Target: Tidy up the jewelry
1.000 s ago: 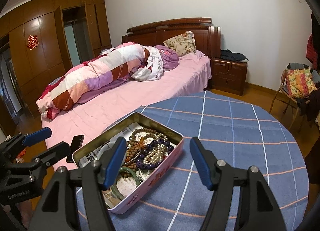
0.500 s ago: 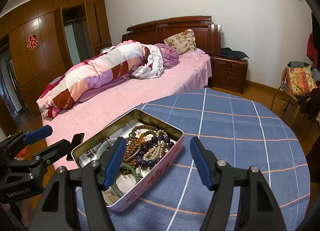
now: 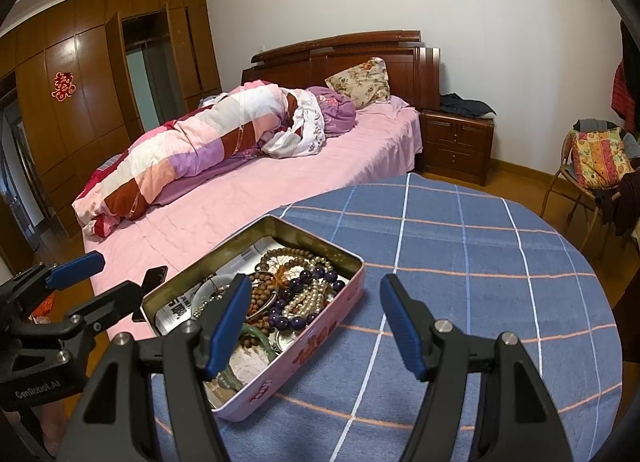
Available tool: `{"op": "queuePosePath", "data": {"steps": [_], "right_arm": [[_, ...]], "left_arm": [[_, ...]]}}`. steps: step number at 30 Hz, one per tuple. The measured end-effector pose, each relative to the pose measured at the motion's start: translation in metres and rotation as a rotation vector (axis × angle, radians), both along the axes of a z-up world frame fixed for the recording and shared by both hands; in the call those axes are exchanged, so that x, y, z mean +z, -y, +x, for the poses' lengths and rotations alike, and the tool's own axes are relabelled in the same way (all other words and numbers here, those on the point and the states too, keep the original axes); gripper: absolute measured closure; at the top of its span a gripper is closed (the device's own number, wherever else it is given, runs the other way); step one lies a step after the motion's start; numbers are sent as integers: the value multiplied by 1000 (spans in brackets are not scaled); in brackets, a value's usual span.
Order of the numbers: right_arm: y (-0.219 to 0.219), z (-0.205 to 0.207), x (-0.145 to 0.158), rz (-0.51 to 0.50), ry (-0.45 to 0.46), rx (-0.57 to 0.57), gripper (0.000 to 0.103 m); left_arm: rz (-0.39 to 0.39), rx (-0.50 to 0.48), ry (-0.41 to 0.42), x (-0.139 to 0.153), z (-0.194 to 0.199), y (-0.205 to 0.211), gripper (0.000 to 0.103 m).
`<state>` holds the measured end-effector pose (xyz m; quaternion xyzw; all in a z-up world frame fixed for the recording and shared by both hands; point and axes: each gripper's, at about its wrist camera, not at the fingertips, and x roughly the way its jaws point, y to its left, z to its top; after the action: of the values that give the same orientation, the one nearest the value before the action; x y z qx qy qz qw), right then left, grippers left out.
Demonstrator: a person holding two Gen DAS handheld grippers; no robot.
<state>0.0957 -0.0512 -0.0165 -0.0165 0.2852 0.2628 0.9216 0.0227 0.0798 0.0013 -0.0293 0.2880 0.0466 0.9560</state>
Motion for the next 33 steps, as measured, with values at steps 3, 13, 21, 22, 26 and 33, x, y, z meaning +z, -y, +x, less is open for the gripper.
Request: {"op": "queuePosePath", "data": {"steps": [3, 13, 21, 22, 26, 33], "right_arm": [[0, 1, 0, 0, 0, 0, 33], [3, 3, 1, 2, -2, -3, 33], [3, 2, 0, 2, -3, -3, 33], [3, 3, 0, 3, -3, -2, 33], [3, 2, 0, 4, -3, -2, 33], [6, 5, 0, 5, -6, -10, 33]], "left_arm": [[0, 1, -2, 0, 0, 1, 28], [3, 2, -3, 0, 1, 3, 28], [12, 15, -16, -1, 2, 2, 28], [12, 16, -18, -1, 3, 2, 28], [12, 20, -25, -3, 4, 2, 28], [50, 23, -13, -6, 4, 5, 28]]}}
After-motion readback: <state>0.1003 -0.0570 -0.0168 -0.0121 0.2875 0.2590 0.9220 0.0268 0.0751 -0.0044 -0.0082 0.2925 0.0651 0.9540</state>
